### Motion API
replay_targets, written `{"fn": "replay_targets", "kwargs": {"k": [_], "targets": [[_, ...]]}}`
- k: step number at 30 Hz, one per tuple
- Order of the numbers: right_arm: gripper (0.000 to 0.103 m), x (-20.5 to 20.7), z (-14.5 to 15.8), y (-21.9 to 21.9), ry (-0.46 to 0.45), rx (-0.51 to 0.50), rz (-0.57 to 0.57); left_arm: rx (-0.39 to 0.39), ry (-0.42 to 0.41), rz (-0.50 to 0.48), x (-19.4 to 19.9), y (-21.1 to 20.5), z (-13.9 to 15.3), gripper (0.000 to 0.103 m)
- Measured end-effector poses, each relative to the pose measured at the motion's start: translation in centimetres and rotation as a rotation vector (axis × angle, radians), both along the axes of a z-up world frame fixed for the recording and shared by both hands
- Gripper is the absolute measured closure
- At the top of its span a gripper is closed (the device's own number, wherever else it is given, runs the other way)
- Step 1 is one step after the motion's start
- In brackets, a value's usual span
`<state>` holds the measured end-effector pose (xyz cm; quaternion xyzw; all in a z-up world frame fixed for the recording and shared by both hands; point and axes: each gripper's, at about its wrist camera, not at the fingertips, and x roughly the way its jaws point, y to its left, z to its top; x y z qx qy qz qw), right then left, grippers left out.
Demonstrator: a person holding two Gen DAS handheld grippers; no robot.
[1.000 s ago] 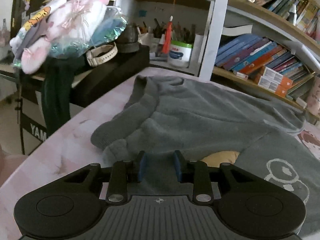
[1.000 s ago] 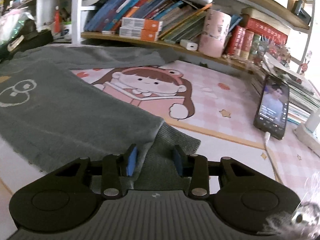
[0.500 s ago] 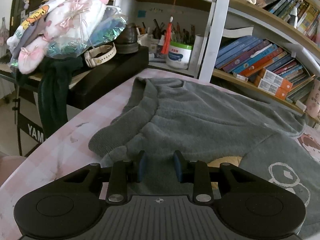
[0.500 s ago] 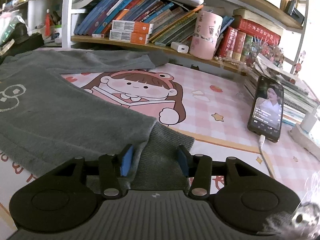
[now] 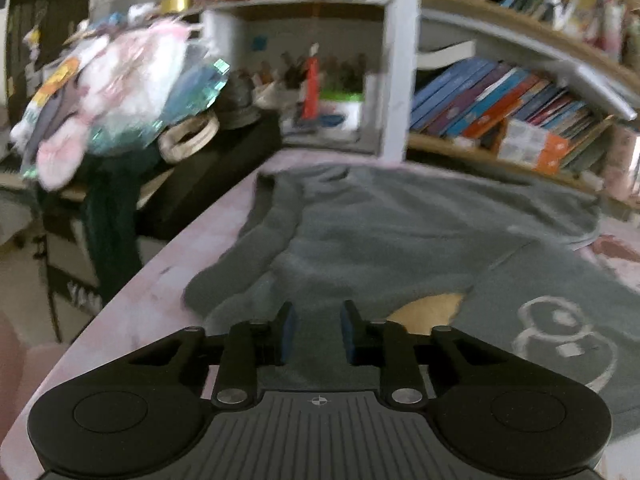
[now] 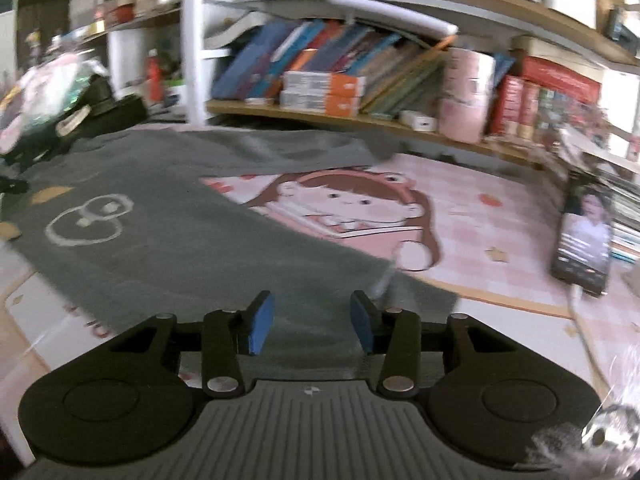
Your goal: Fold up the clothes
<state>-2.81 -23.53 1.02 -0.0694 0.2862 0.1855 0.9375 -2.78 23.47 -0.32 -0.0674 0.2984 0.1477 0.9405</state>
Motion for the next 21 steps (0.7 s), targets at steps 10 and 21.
{"fn": "replay_targets", "kwargs": {"k": [10, 21], "targets": [[0.062, 0.2, -1.2, 0.2, 0.044, -0.012, 0.000, 0.074, 0.011, -0.017, 0.0, -1.2, -0.2, 0.084], [0.062, -0.4, -1.3, -0.2, 0.034, 0.002, 0.006, 0.076, -0.036, -0.162, 0.4, -5.3, 0.6, 0.073]]}}
